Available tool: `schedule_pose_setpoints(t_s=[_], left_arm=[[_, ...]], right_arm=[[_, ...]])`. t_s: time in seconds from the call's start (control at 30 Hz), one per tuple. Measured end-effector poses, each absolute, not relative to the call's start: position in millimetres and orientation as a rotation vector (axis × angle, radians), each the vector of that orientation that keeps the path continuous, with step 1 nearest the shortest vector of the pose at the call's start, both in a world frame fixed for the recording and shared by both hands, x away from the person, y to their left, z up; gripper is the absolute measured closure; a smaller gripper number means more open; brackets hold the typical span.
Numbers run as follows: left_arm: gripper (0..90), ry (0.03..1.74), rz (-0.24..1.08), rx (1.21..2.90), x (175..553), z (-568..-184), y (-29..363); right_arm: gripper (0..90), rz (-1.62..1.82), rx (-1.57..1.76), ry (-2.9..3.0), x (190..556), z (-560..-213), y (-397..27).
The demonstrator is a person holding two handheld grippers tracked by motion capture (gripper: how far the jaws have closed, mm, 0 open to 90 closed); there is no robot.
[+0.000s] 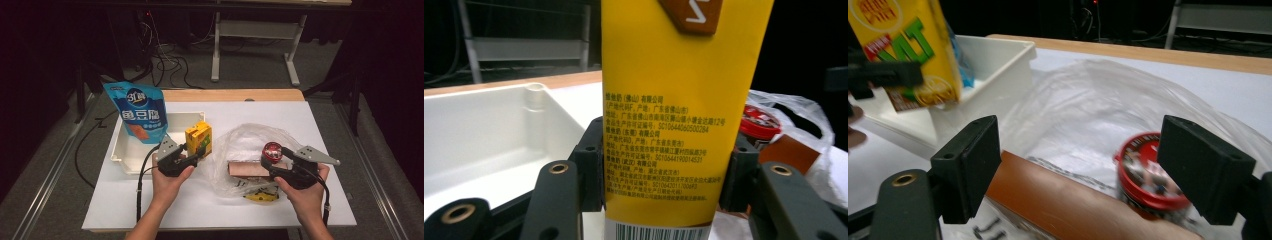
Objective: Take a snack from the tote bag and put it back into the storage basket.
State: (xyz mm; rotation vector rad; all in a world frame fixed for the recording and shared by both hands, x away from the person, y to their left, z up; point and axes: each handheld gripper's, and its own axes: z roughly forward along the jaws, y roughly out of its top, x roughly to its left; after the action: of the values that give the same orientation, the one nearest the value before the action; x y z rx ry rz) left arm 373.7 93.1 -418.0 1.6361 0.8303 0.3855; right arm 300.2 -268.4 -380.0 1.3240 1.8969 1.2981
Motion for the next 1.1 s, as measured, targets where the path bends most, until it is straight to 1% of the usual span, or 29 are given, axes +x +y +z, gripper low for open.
schedule_pose_setpoints(t_s=[0.33,0.6,0.73,1.1], left_arm=[[50.3,0.861,0.417,1.604,388.9,-418.7,111.8],[50.4,0.916,0.393,1.575,411.1,-438.7,122.4],[50.3,0.954,0.389,1.574,421.8,-445.9,122.3],[50.1,0.975,0.415,1.644,448.4,-445.0,110.0]], right_arm=[[20.4,1.250,1.377,1.870,289.0,-398.2,-297.6],[20.7,1.239,1.381,1.851,282.8,-401.8,-302.1],[20.9,1.236,1.378,1.849,282.2,-401.9,-301.9],[21.4,1.233,1.389,1.856,282.4,-404.8,-301.5]])
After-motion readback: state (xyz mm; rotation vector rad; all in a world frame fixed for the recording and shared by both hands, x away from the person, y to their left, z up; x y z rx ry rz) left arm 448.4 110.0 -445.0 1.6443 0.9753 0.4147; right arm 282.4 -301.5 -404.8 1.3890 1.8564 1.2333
